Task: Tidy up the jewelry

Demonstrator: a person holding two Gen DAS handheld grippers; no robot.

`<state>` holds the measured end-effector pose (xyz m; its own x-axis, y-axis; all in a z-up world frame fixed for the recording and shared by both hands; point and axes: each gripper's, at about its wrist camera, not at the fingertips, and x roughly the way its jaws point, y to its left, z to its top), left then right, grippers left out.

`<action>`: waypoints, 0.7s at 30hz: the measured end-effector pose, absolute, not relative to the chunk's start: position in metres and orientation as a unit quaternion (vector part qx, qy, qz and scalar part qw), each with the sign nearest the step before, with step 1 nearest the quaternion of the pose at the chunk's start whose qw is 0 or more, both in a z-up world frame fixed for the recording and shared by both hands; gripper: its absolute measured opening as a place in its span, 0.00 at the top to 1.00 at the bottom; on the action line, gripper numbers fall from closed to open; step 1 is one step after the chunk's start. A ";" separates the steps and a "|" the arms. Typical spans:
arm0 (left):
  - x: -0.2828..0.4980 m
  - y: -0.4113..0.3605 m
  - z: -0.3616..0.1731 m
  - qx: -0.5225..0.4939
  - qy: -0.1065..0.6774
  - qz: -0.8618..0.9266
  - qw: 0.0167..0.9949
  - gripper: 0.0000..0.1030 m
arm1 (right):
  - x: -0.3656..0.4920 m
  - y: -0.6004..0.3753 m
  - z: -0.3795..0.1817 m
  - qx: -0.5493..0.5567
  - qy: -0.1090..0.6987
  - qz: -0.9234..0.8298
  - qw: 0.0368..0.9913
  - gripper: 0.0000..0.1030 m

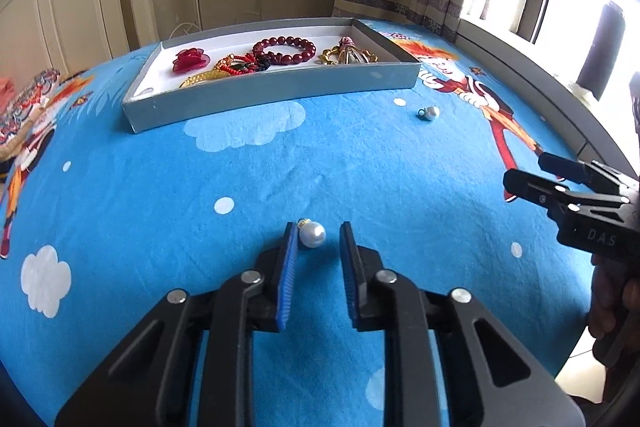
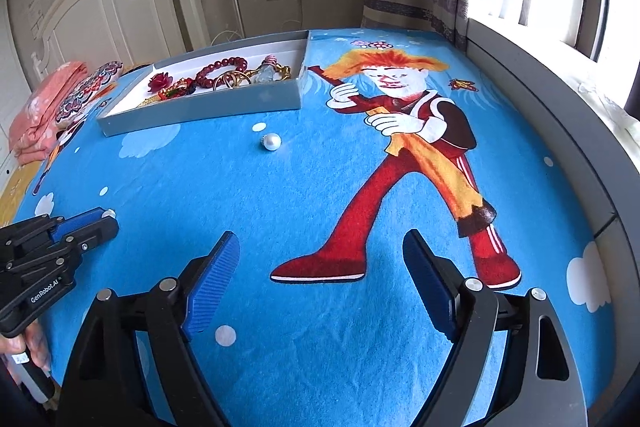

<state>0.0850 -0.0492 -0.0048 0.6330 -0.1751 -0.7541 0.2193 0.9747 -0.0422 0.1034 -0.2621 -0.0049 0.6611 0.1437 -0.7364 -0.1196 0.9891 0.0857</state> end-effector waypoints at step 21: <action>0.089 -0.038 -0.007 -0.014 0.408 -0.110 0.906 0.87 | 0.174 -0.226 -0.009 -0.028 0.427 0.081 0.900 0.54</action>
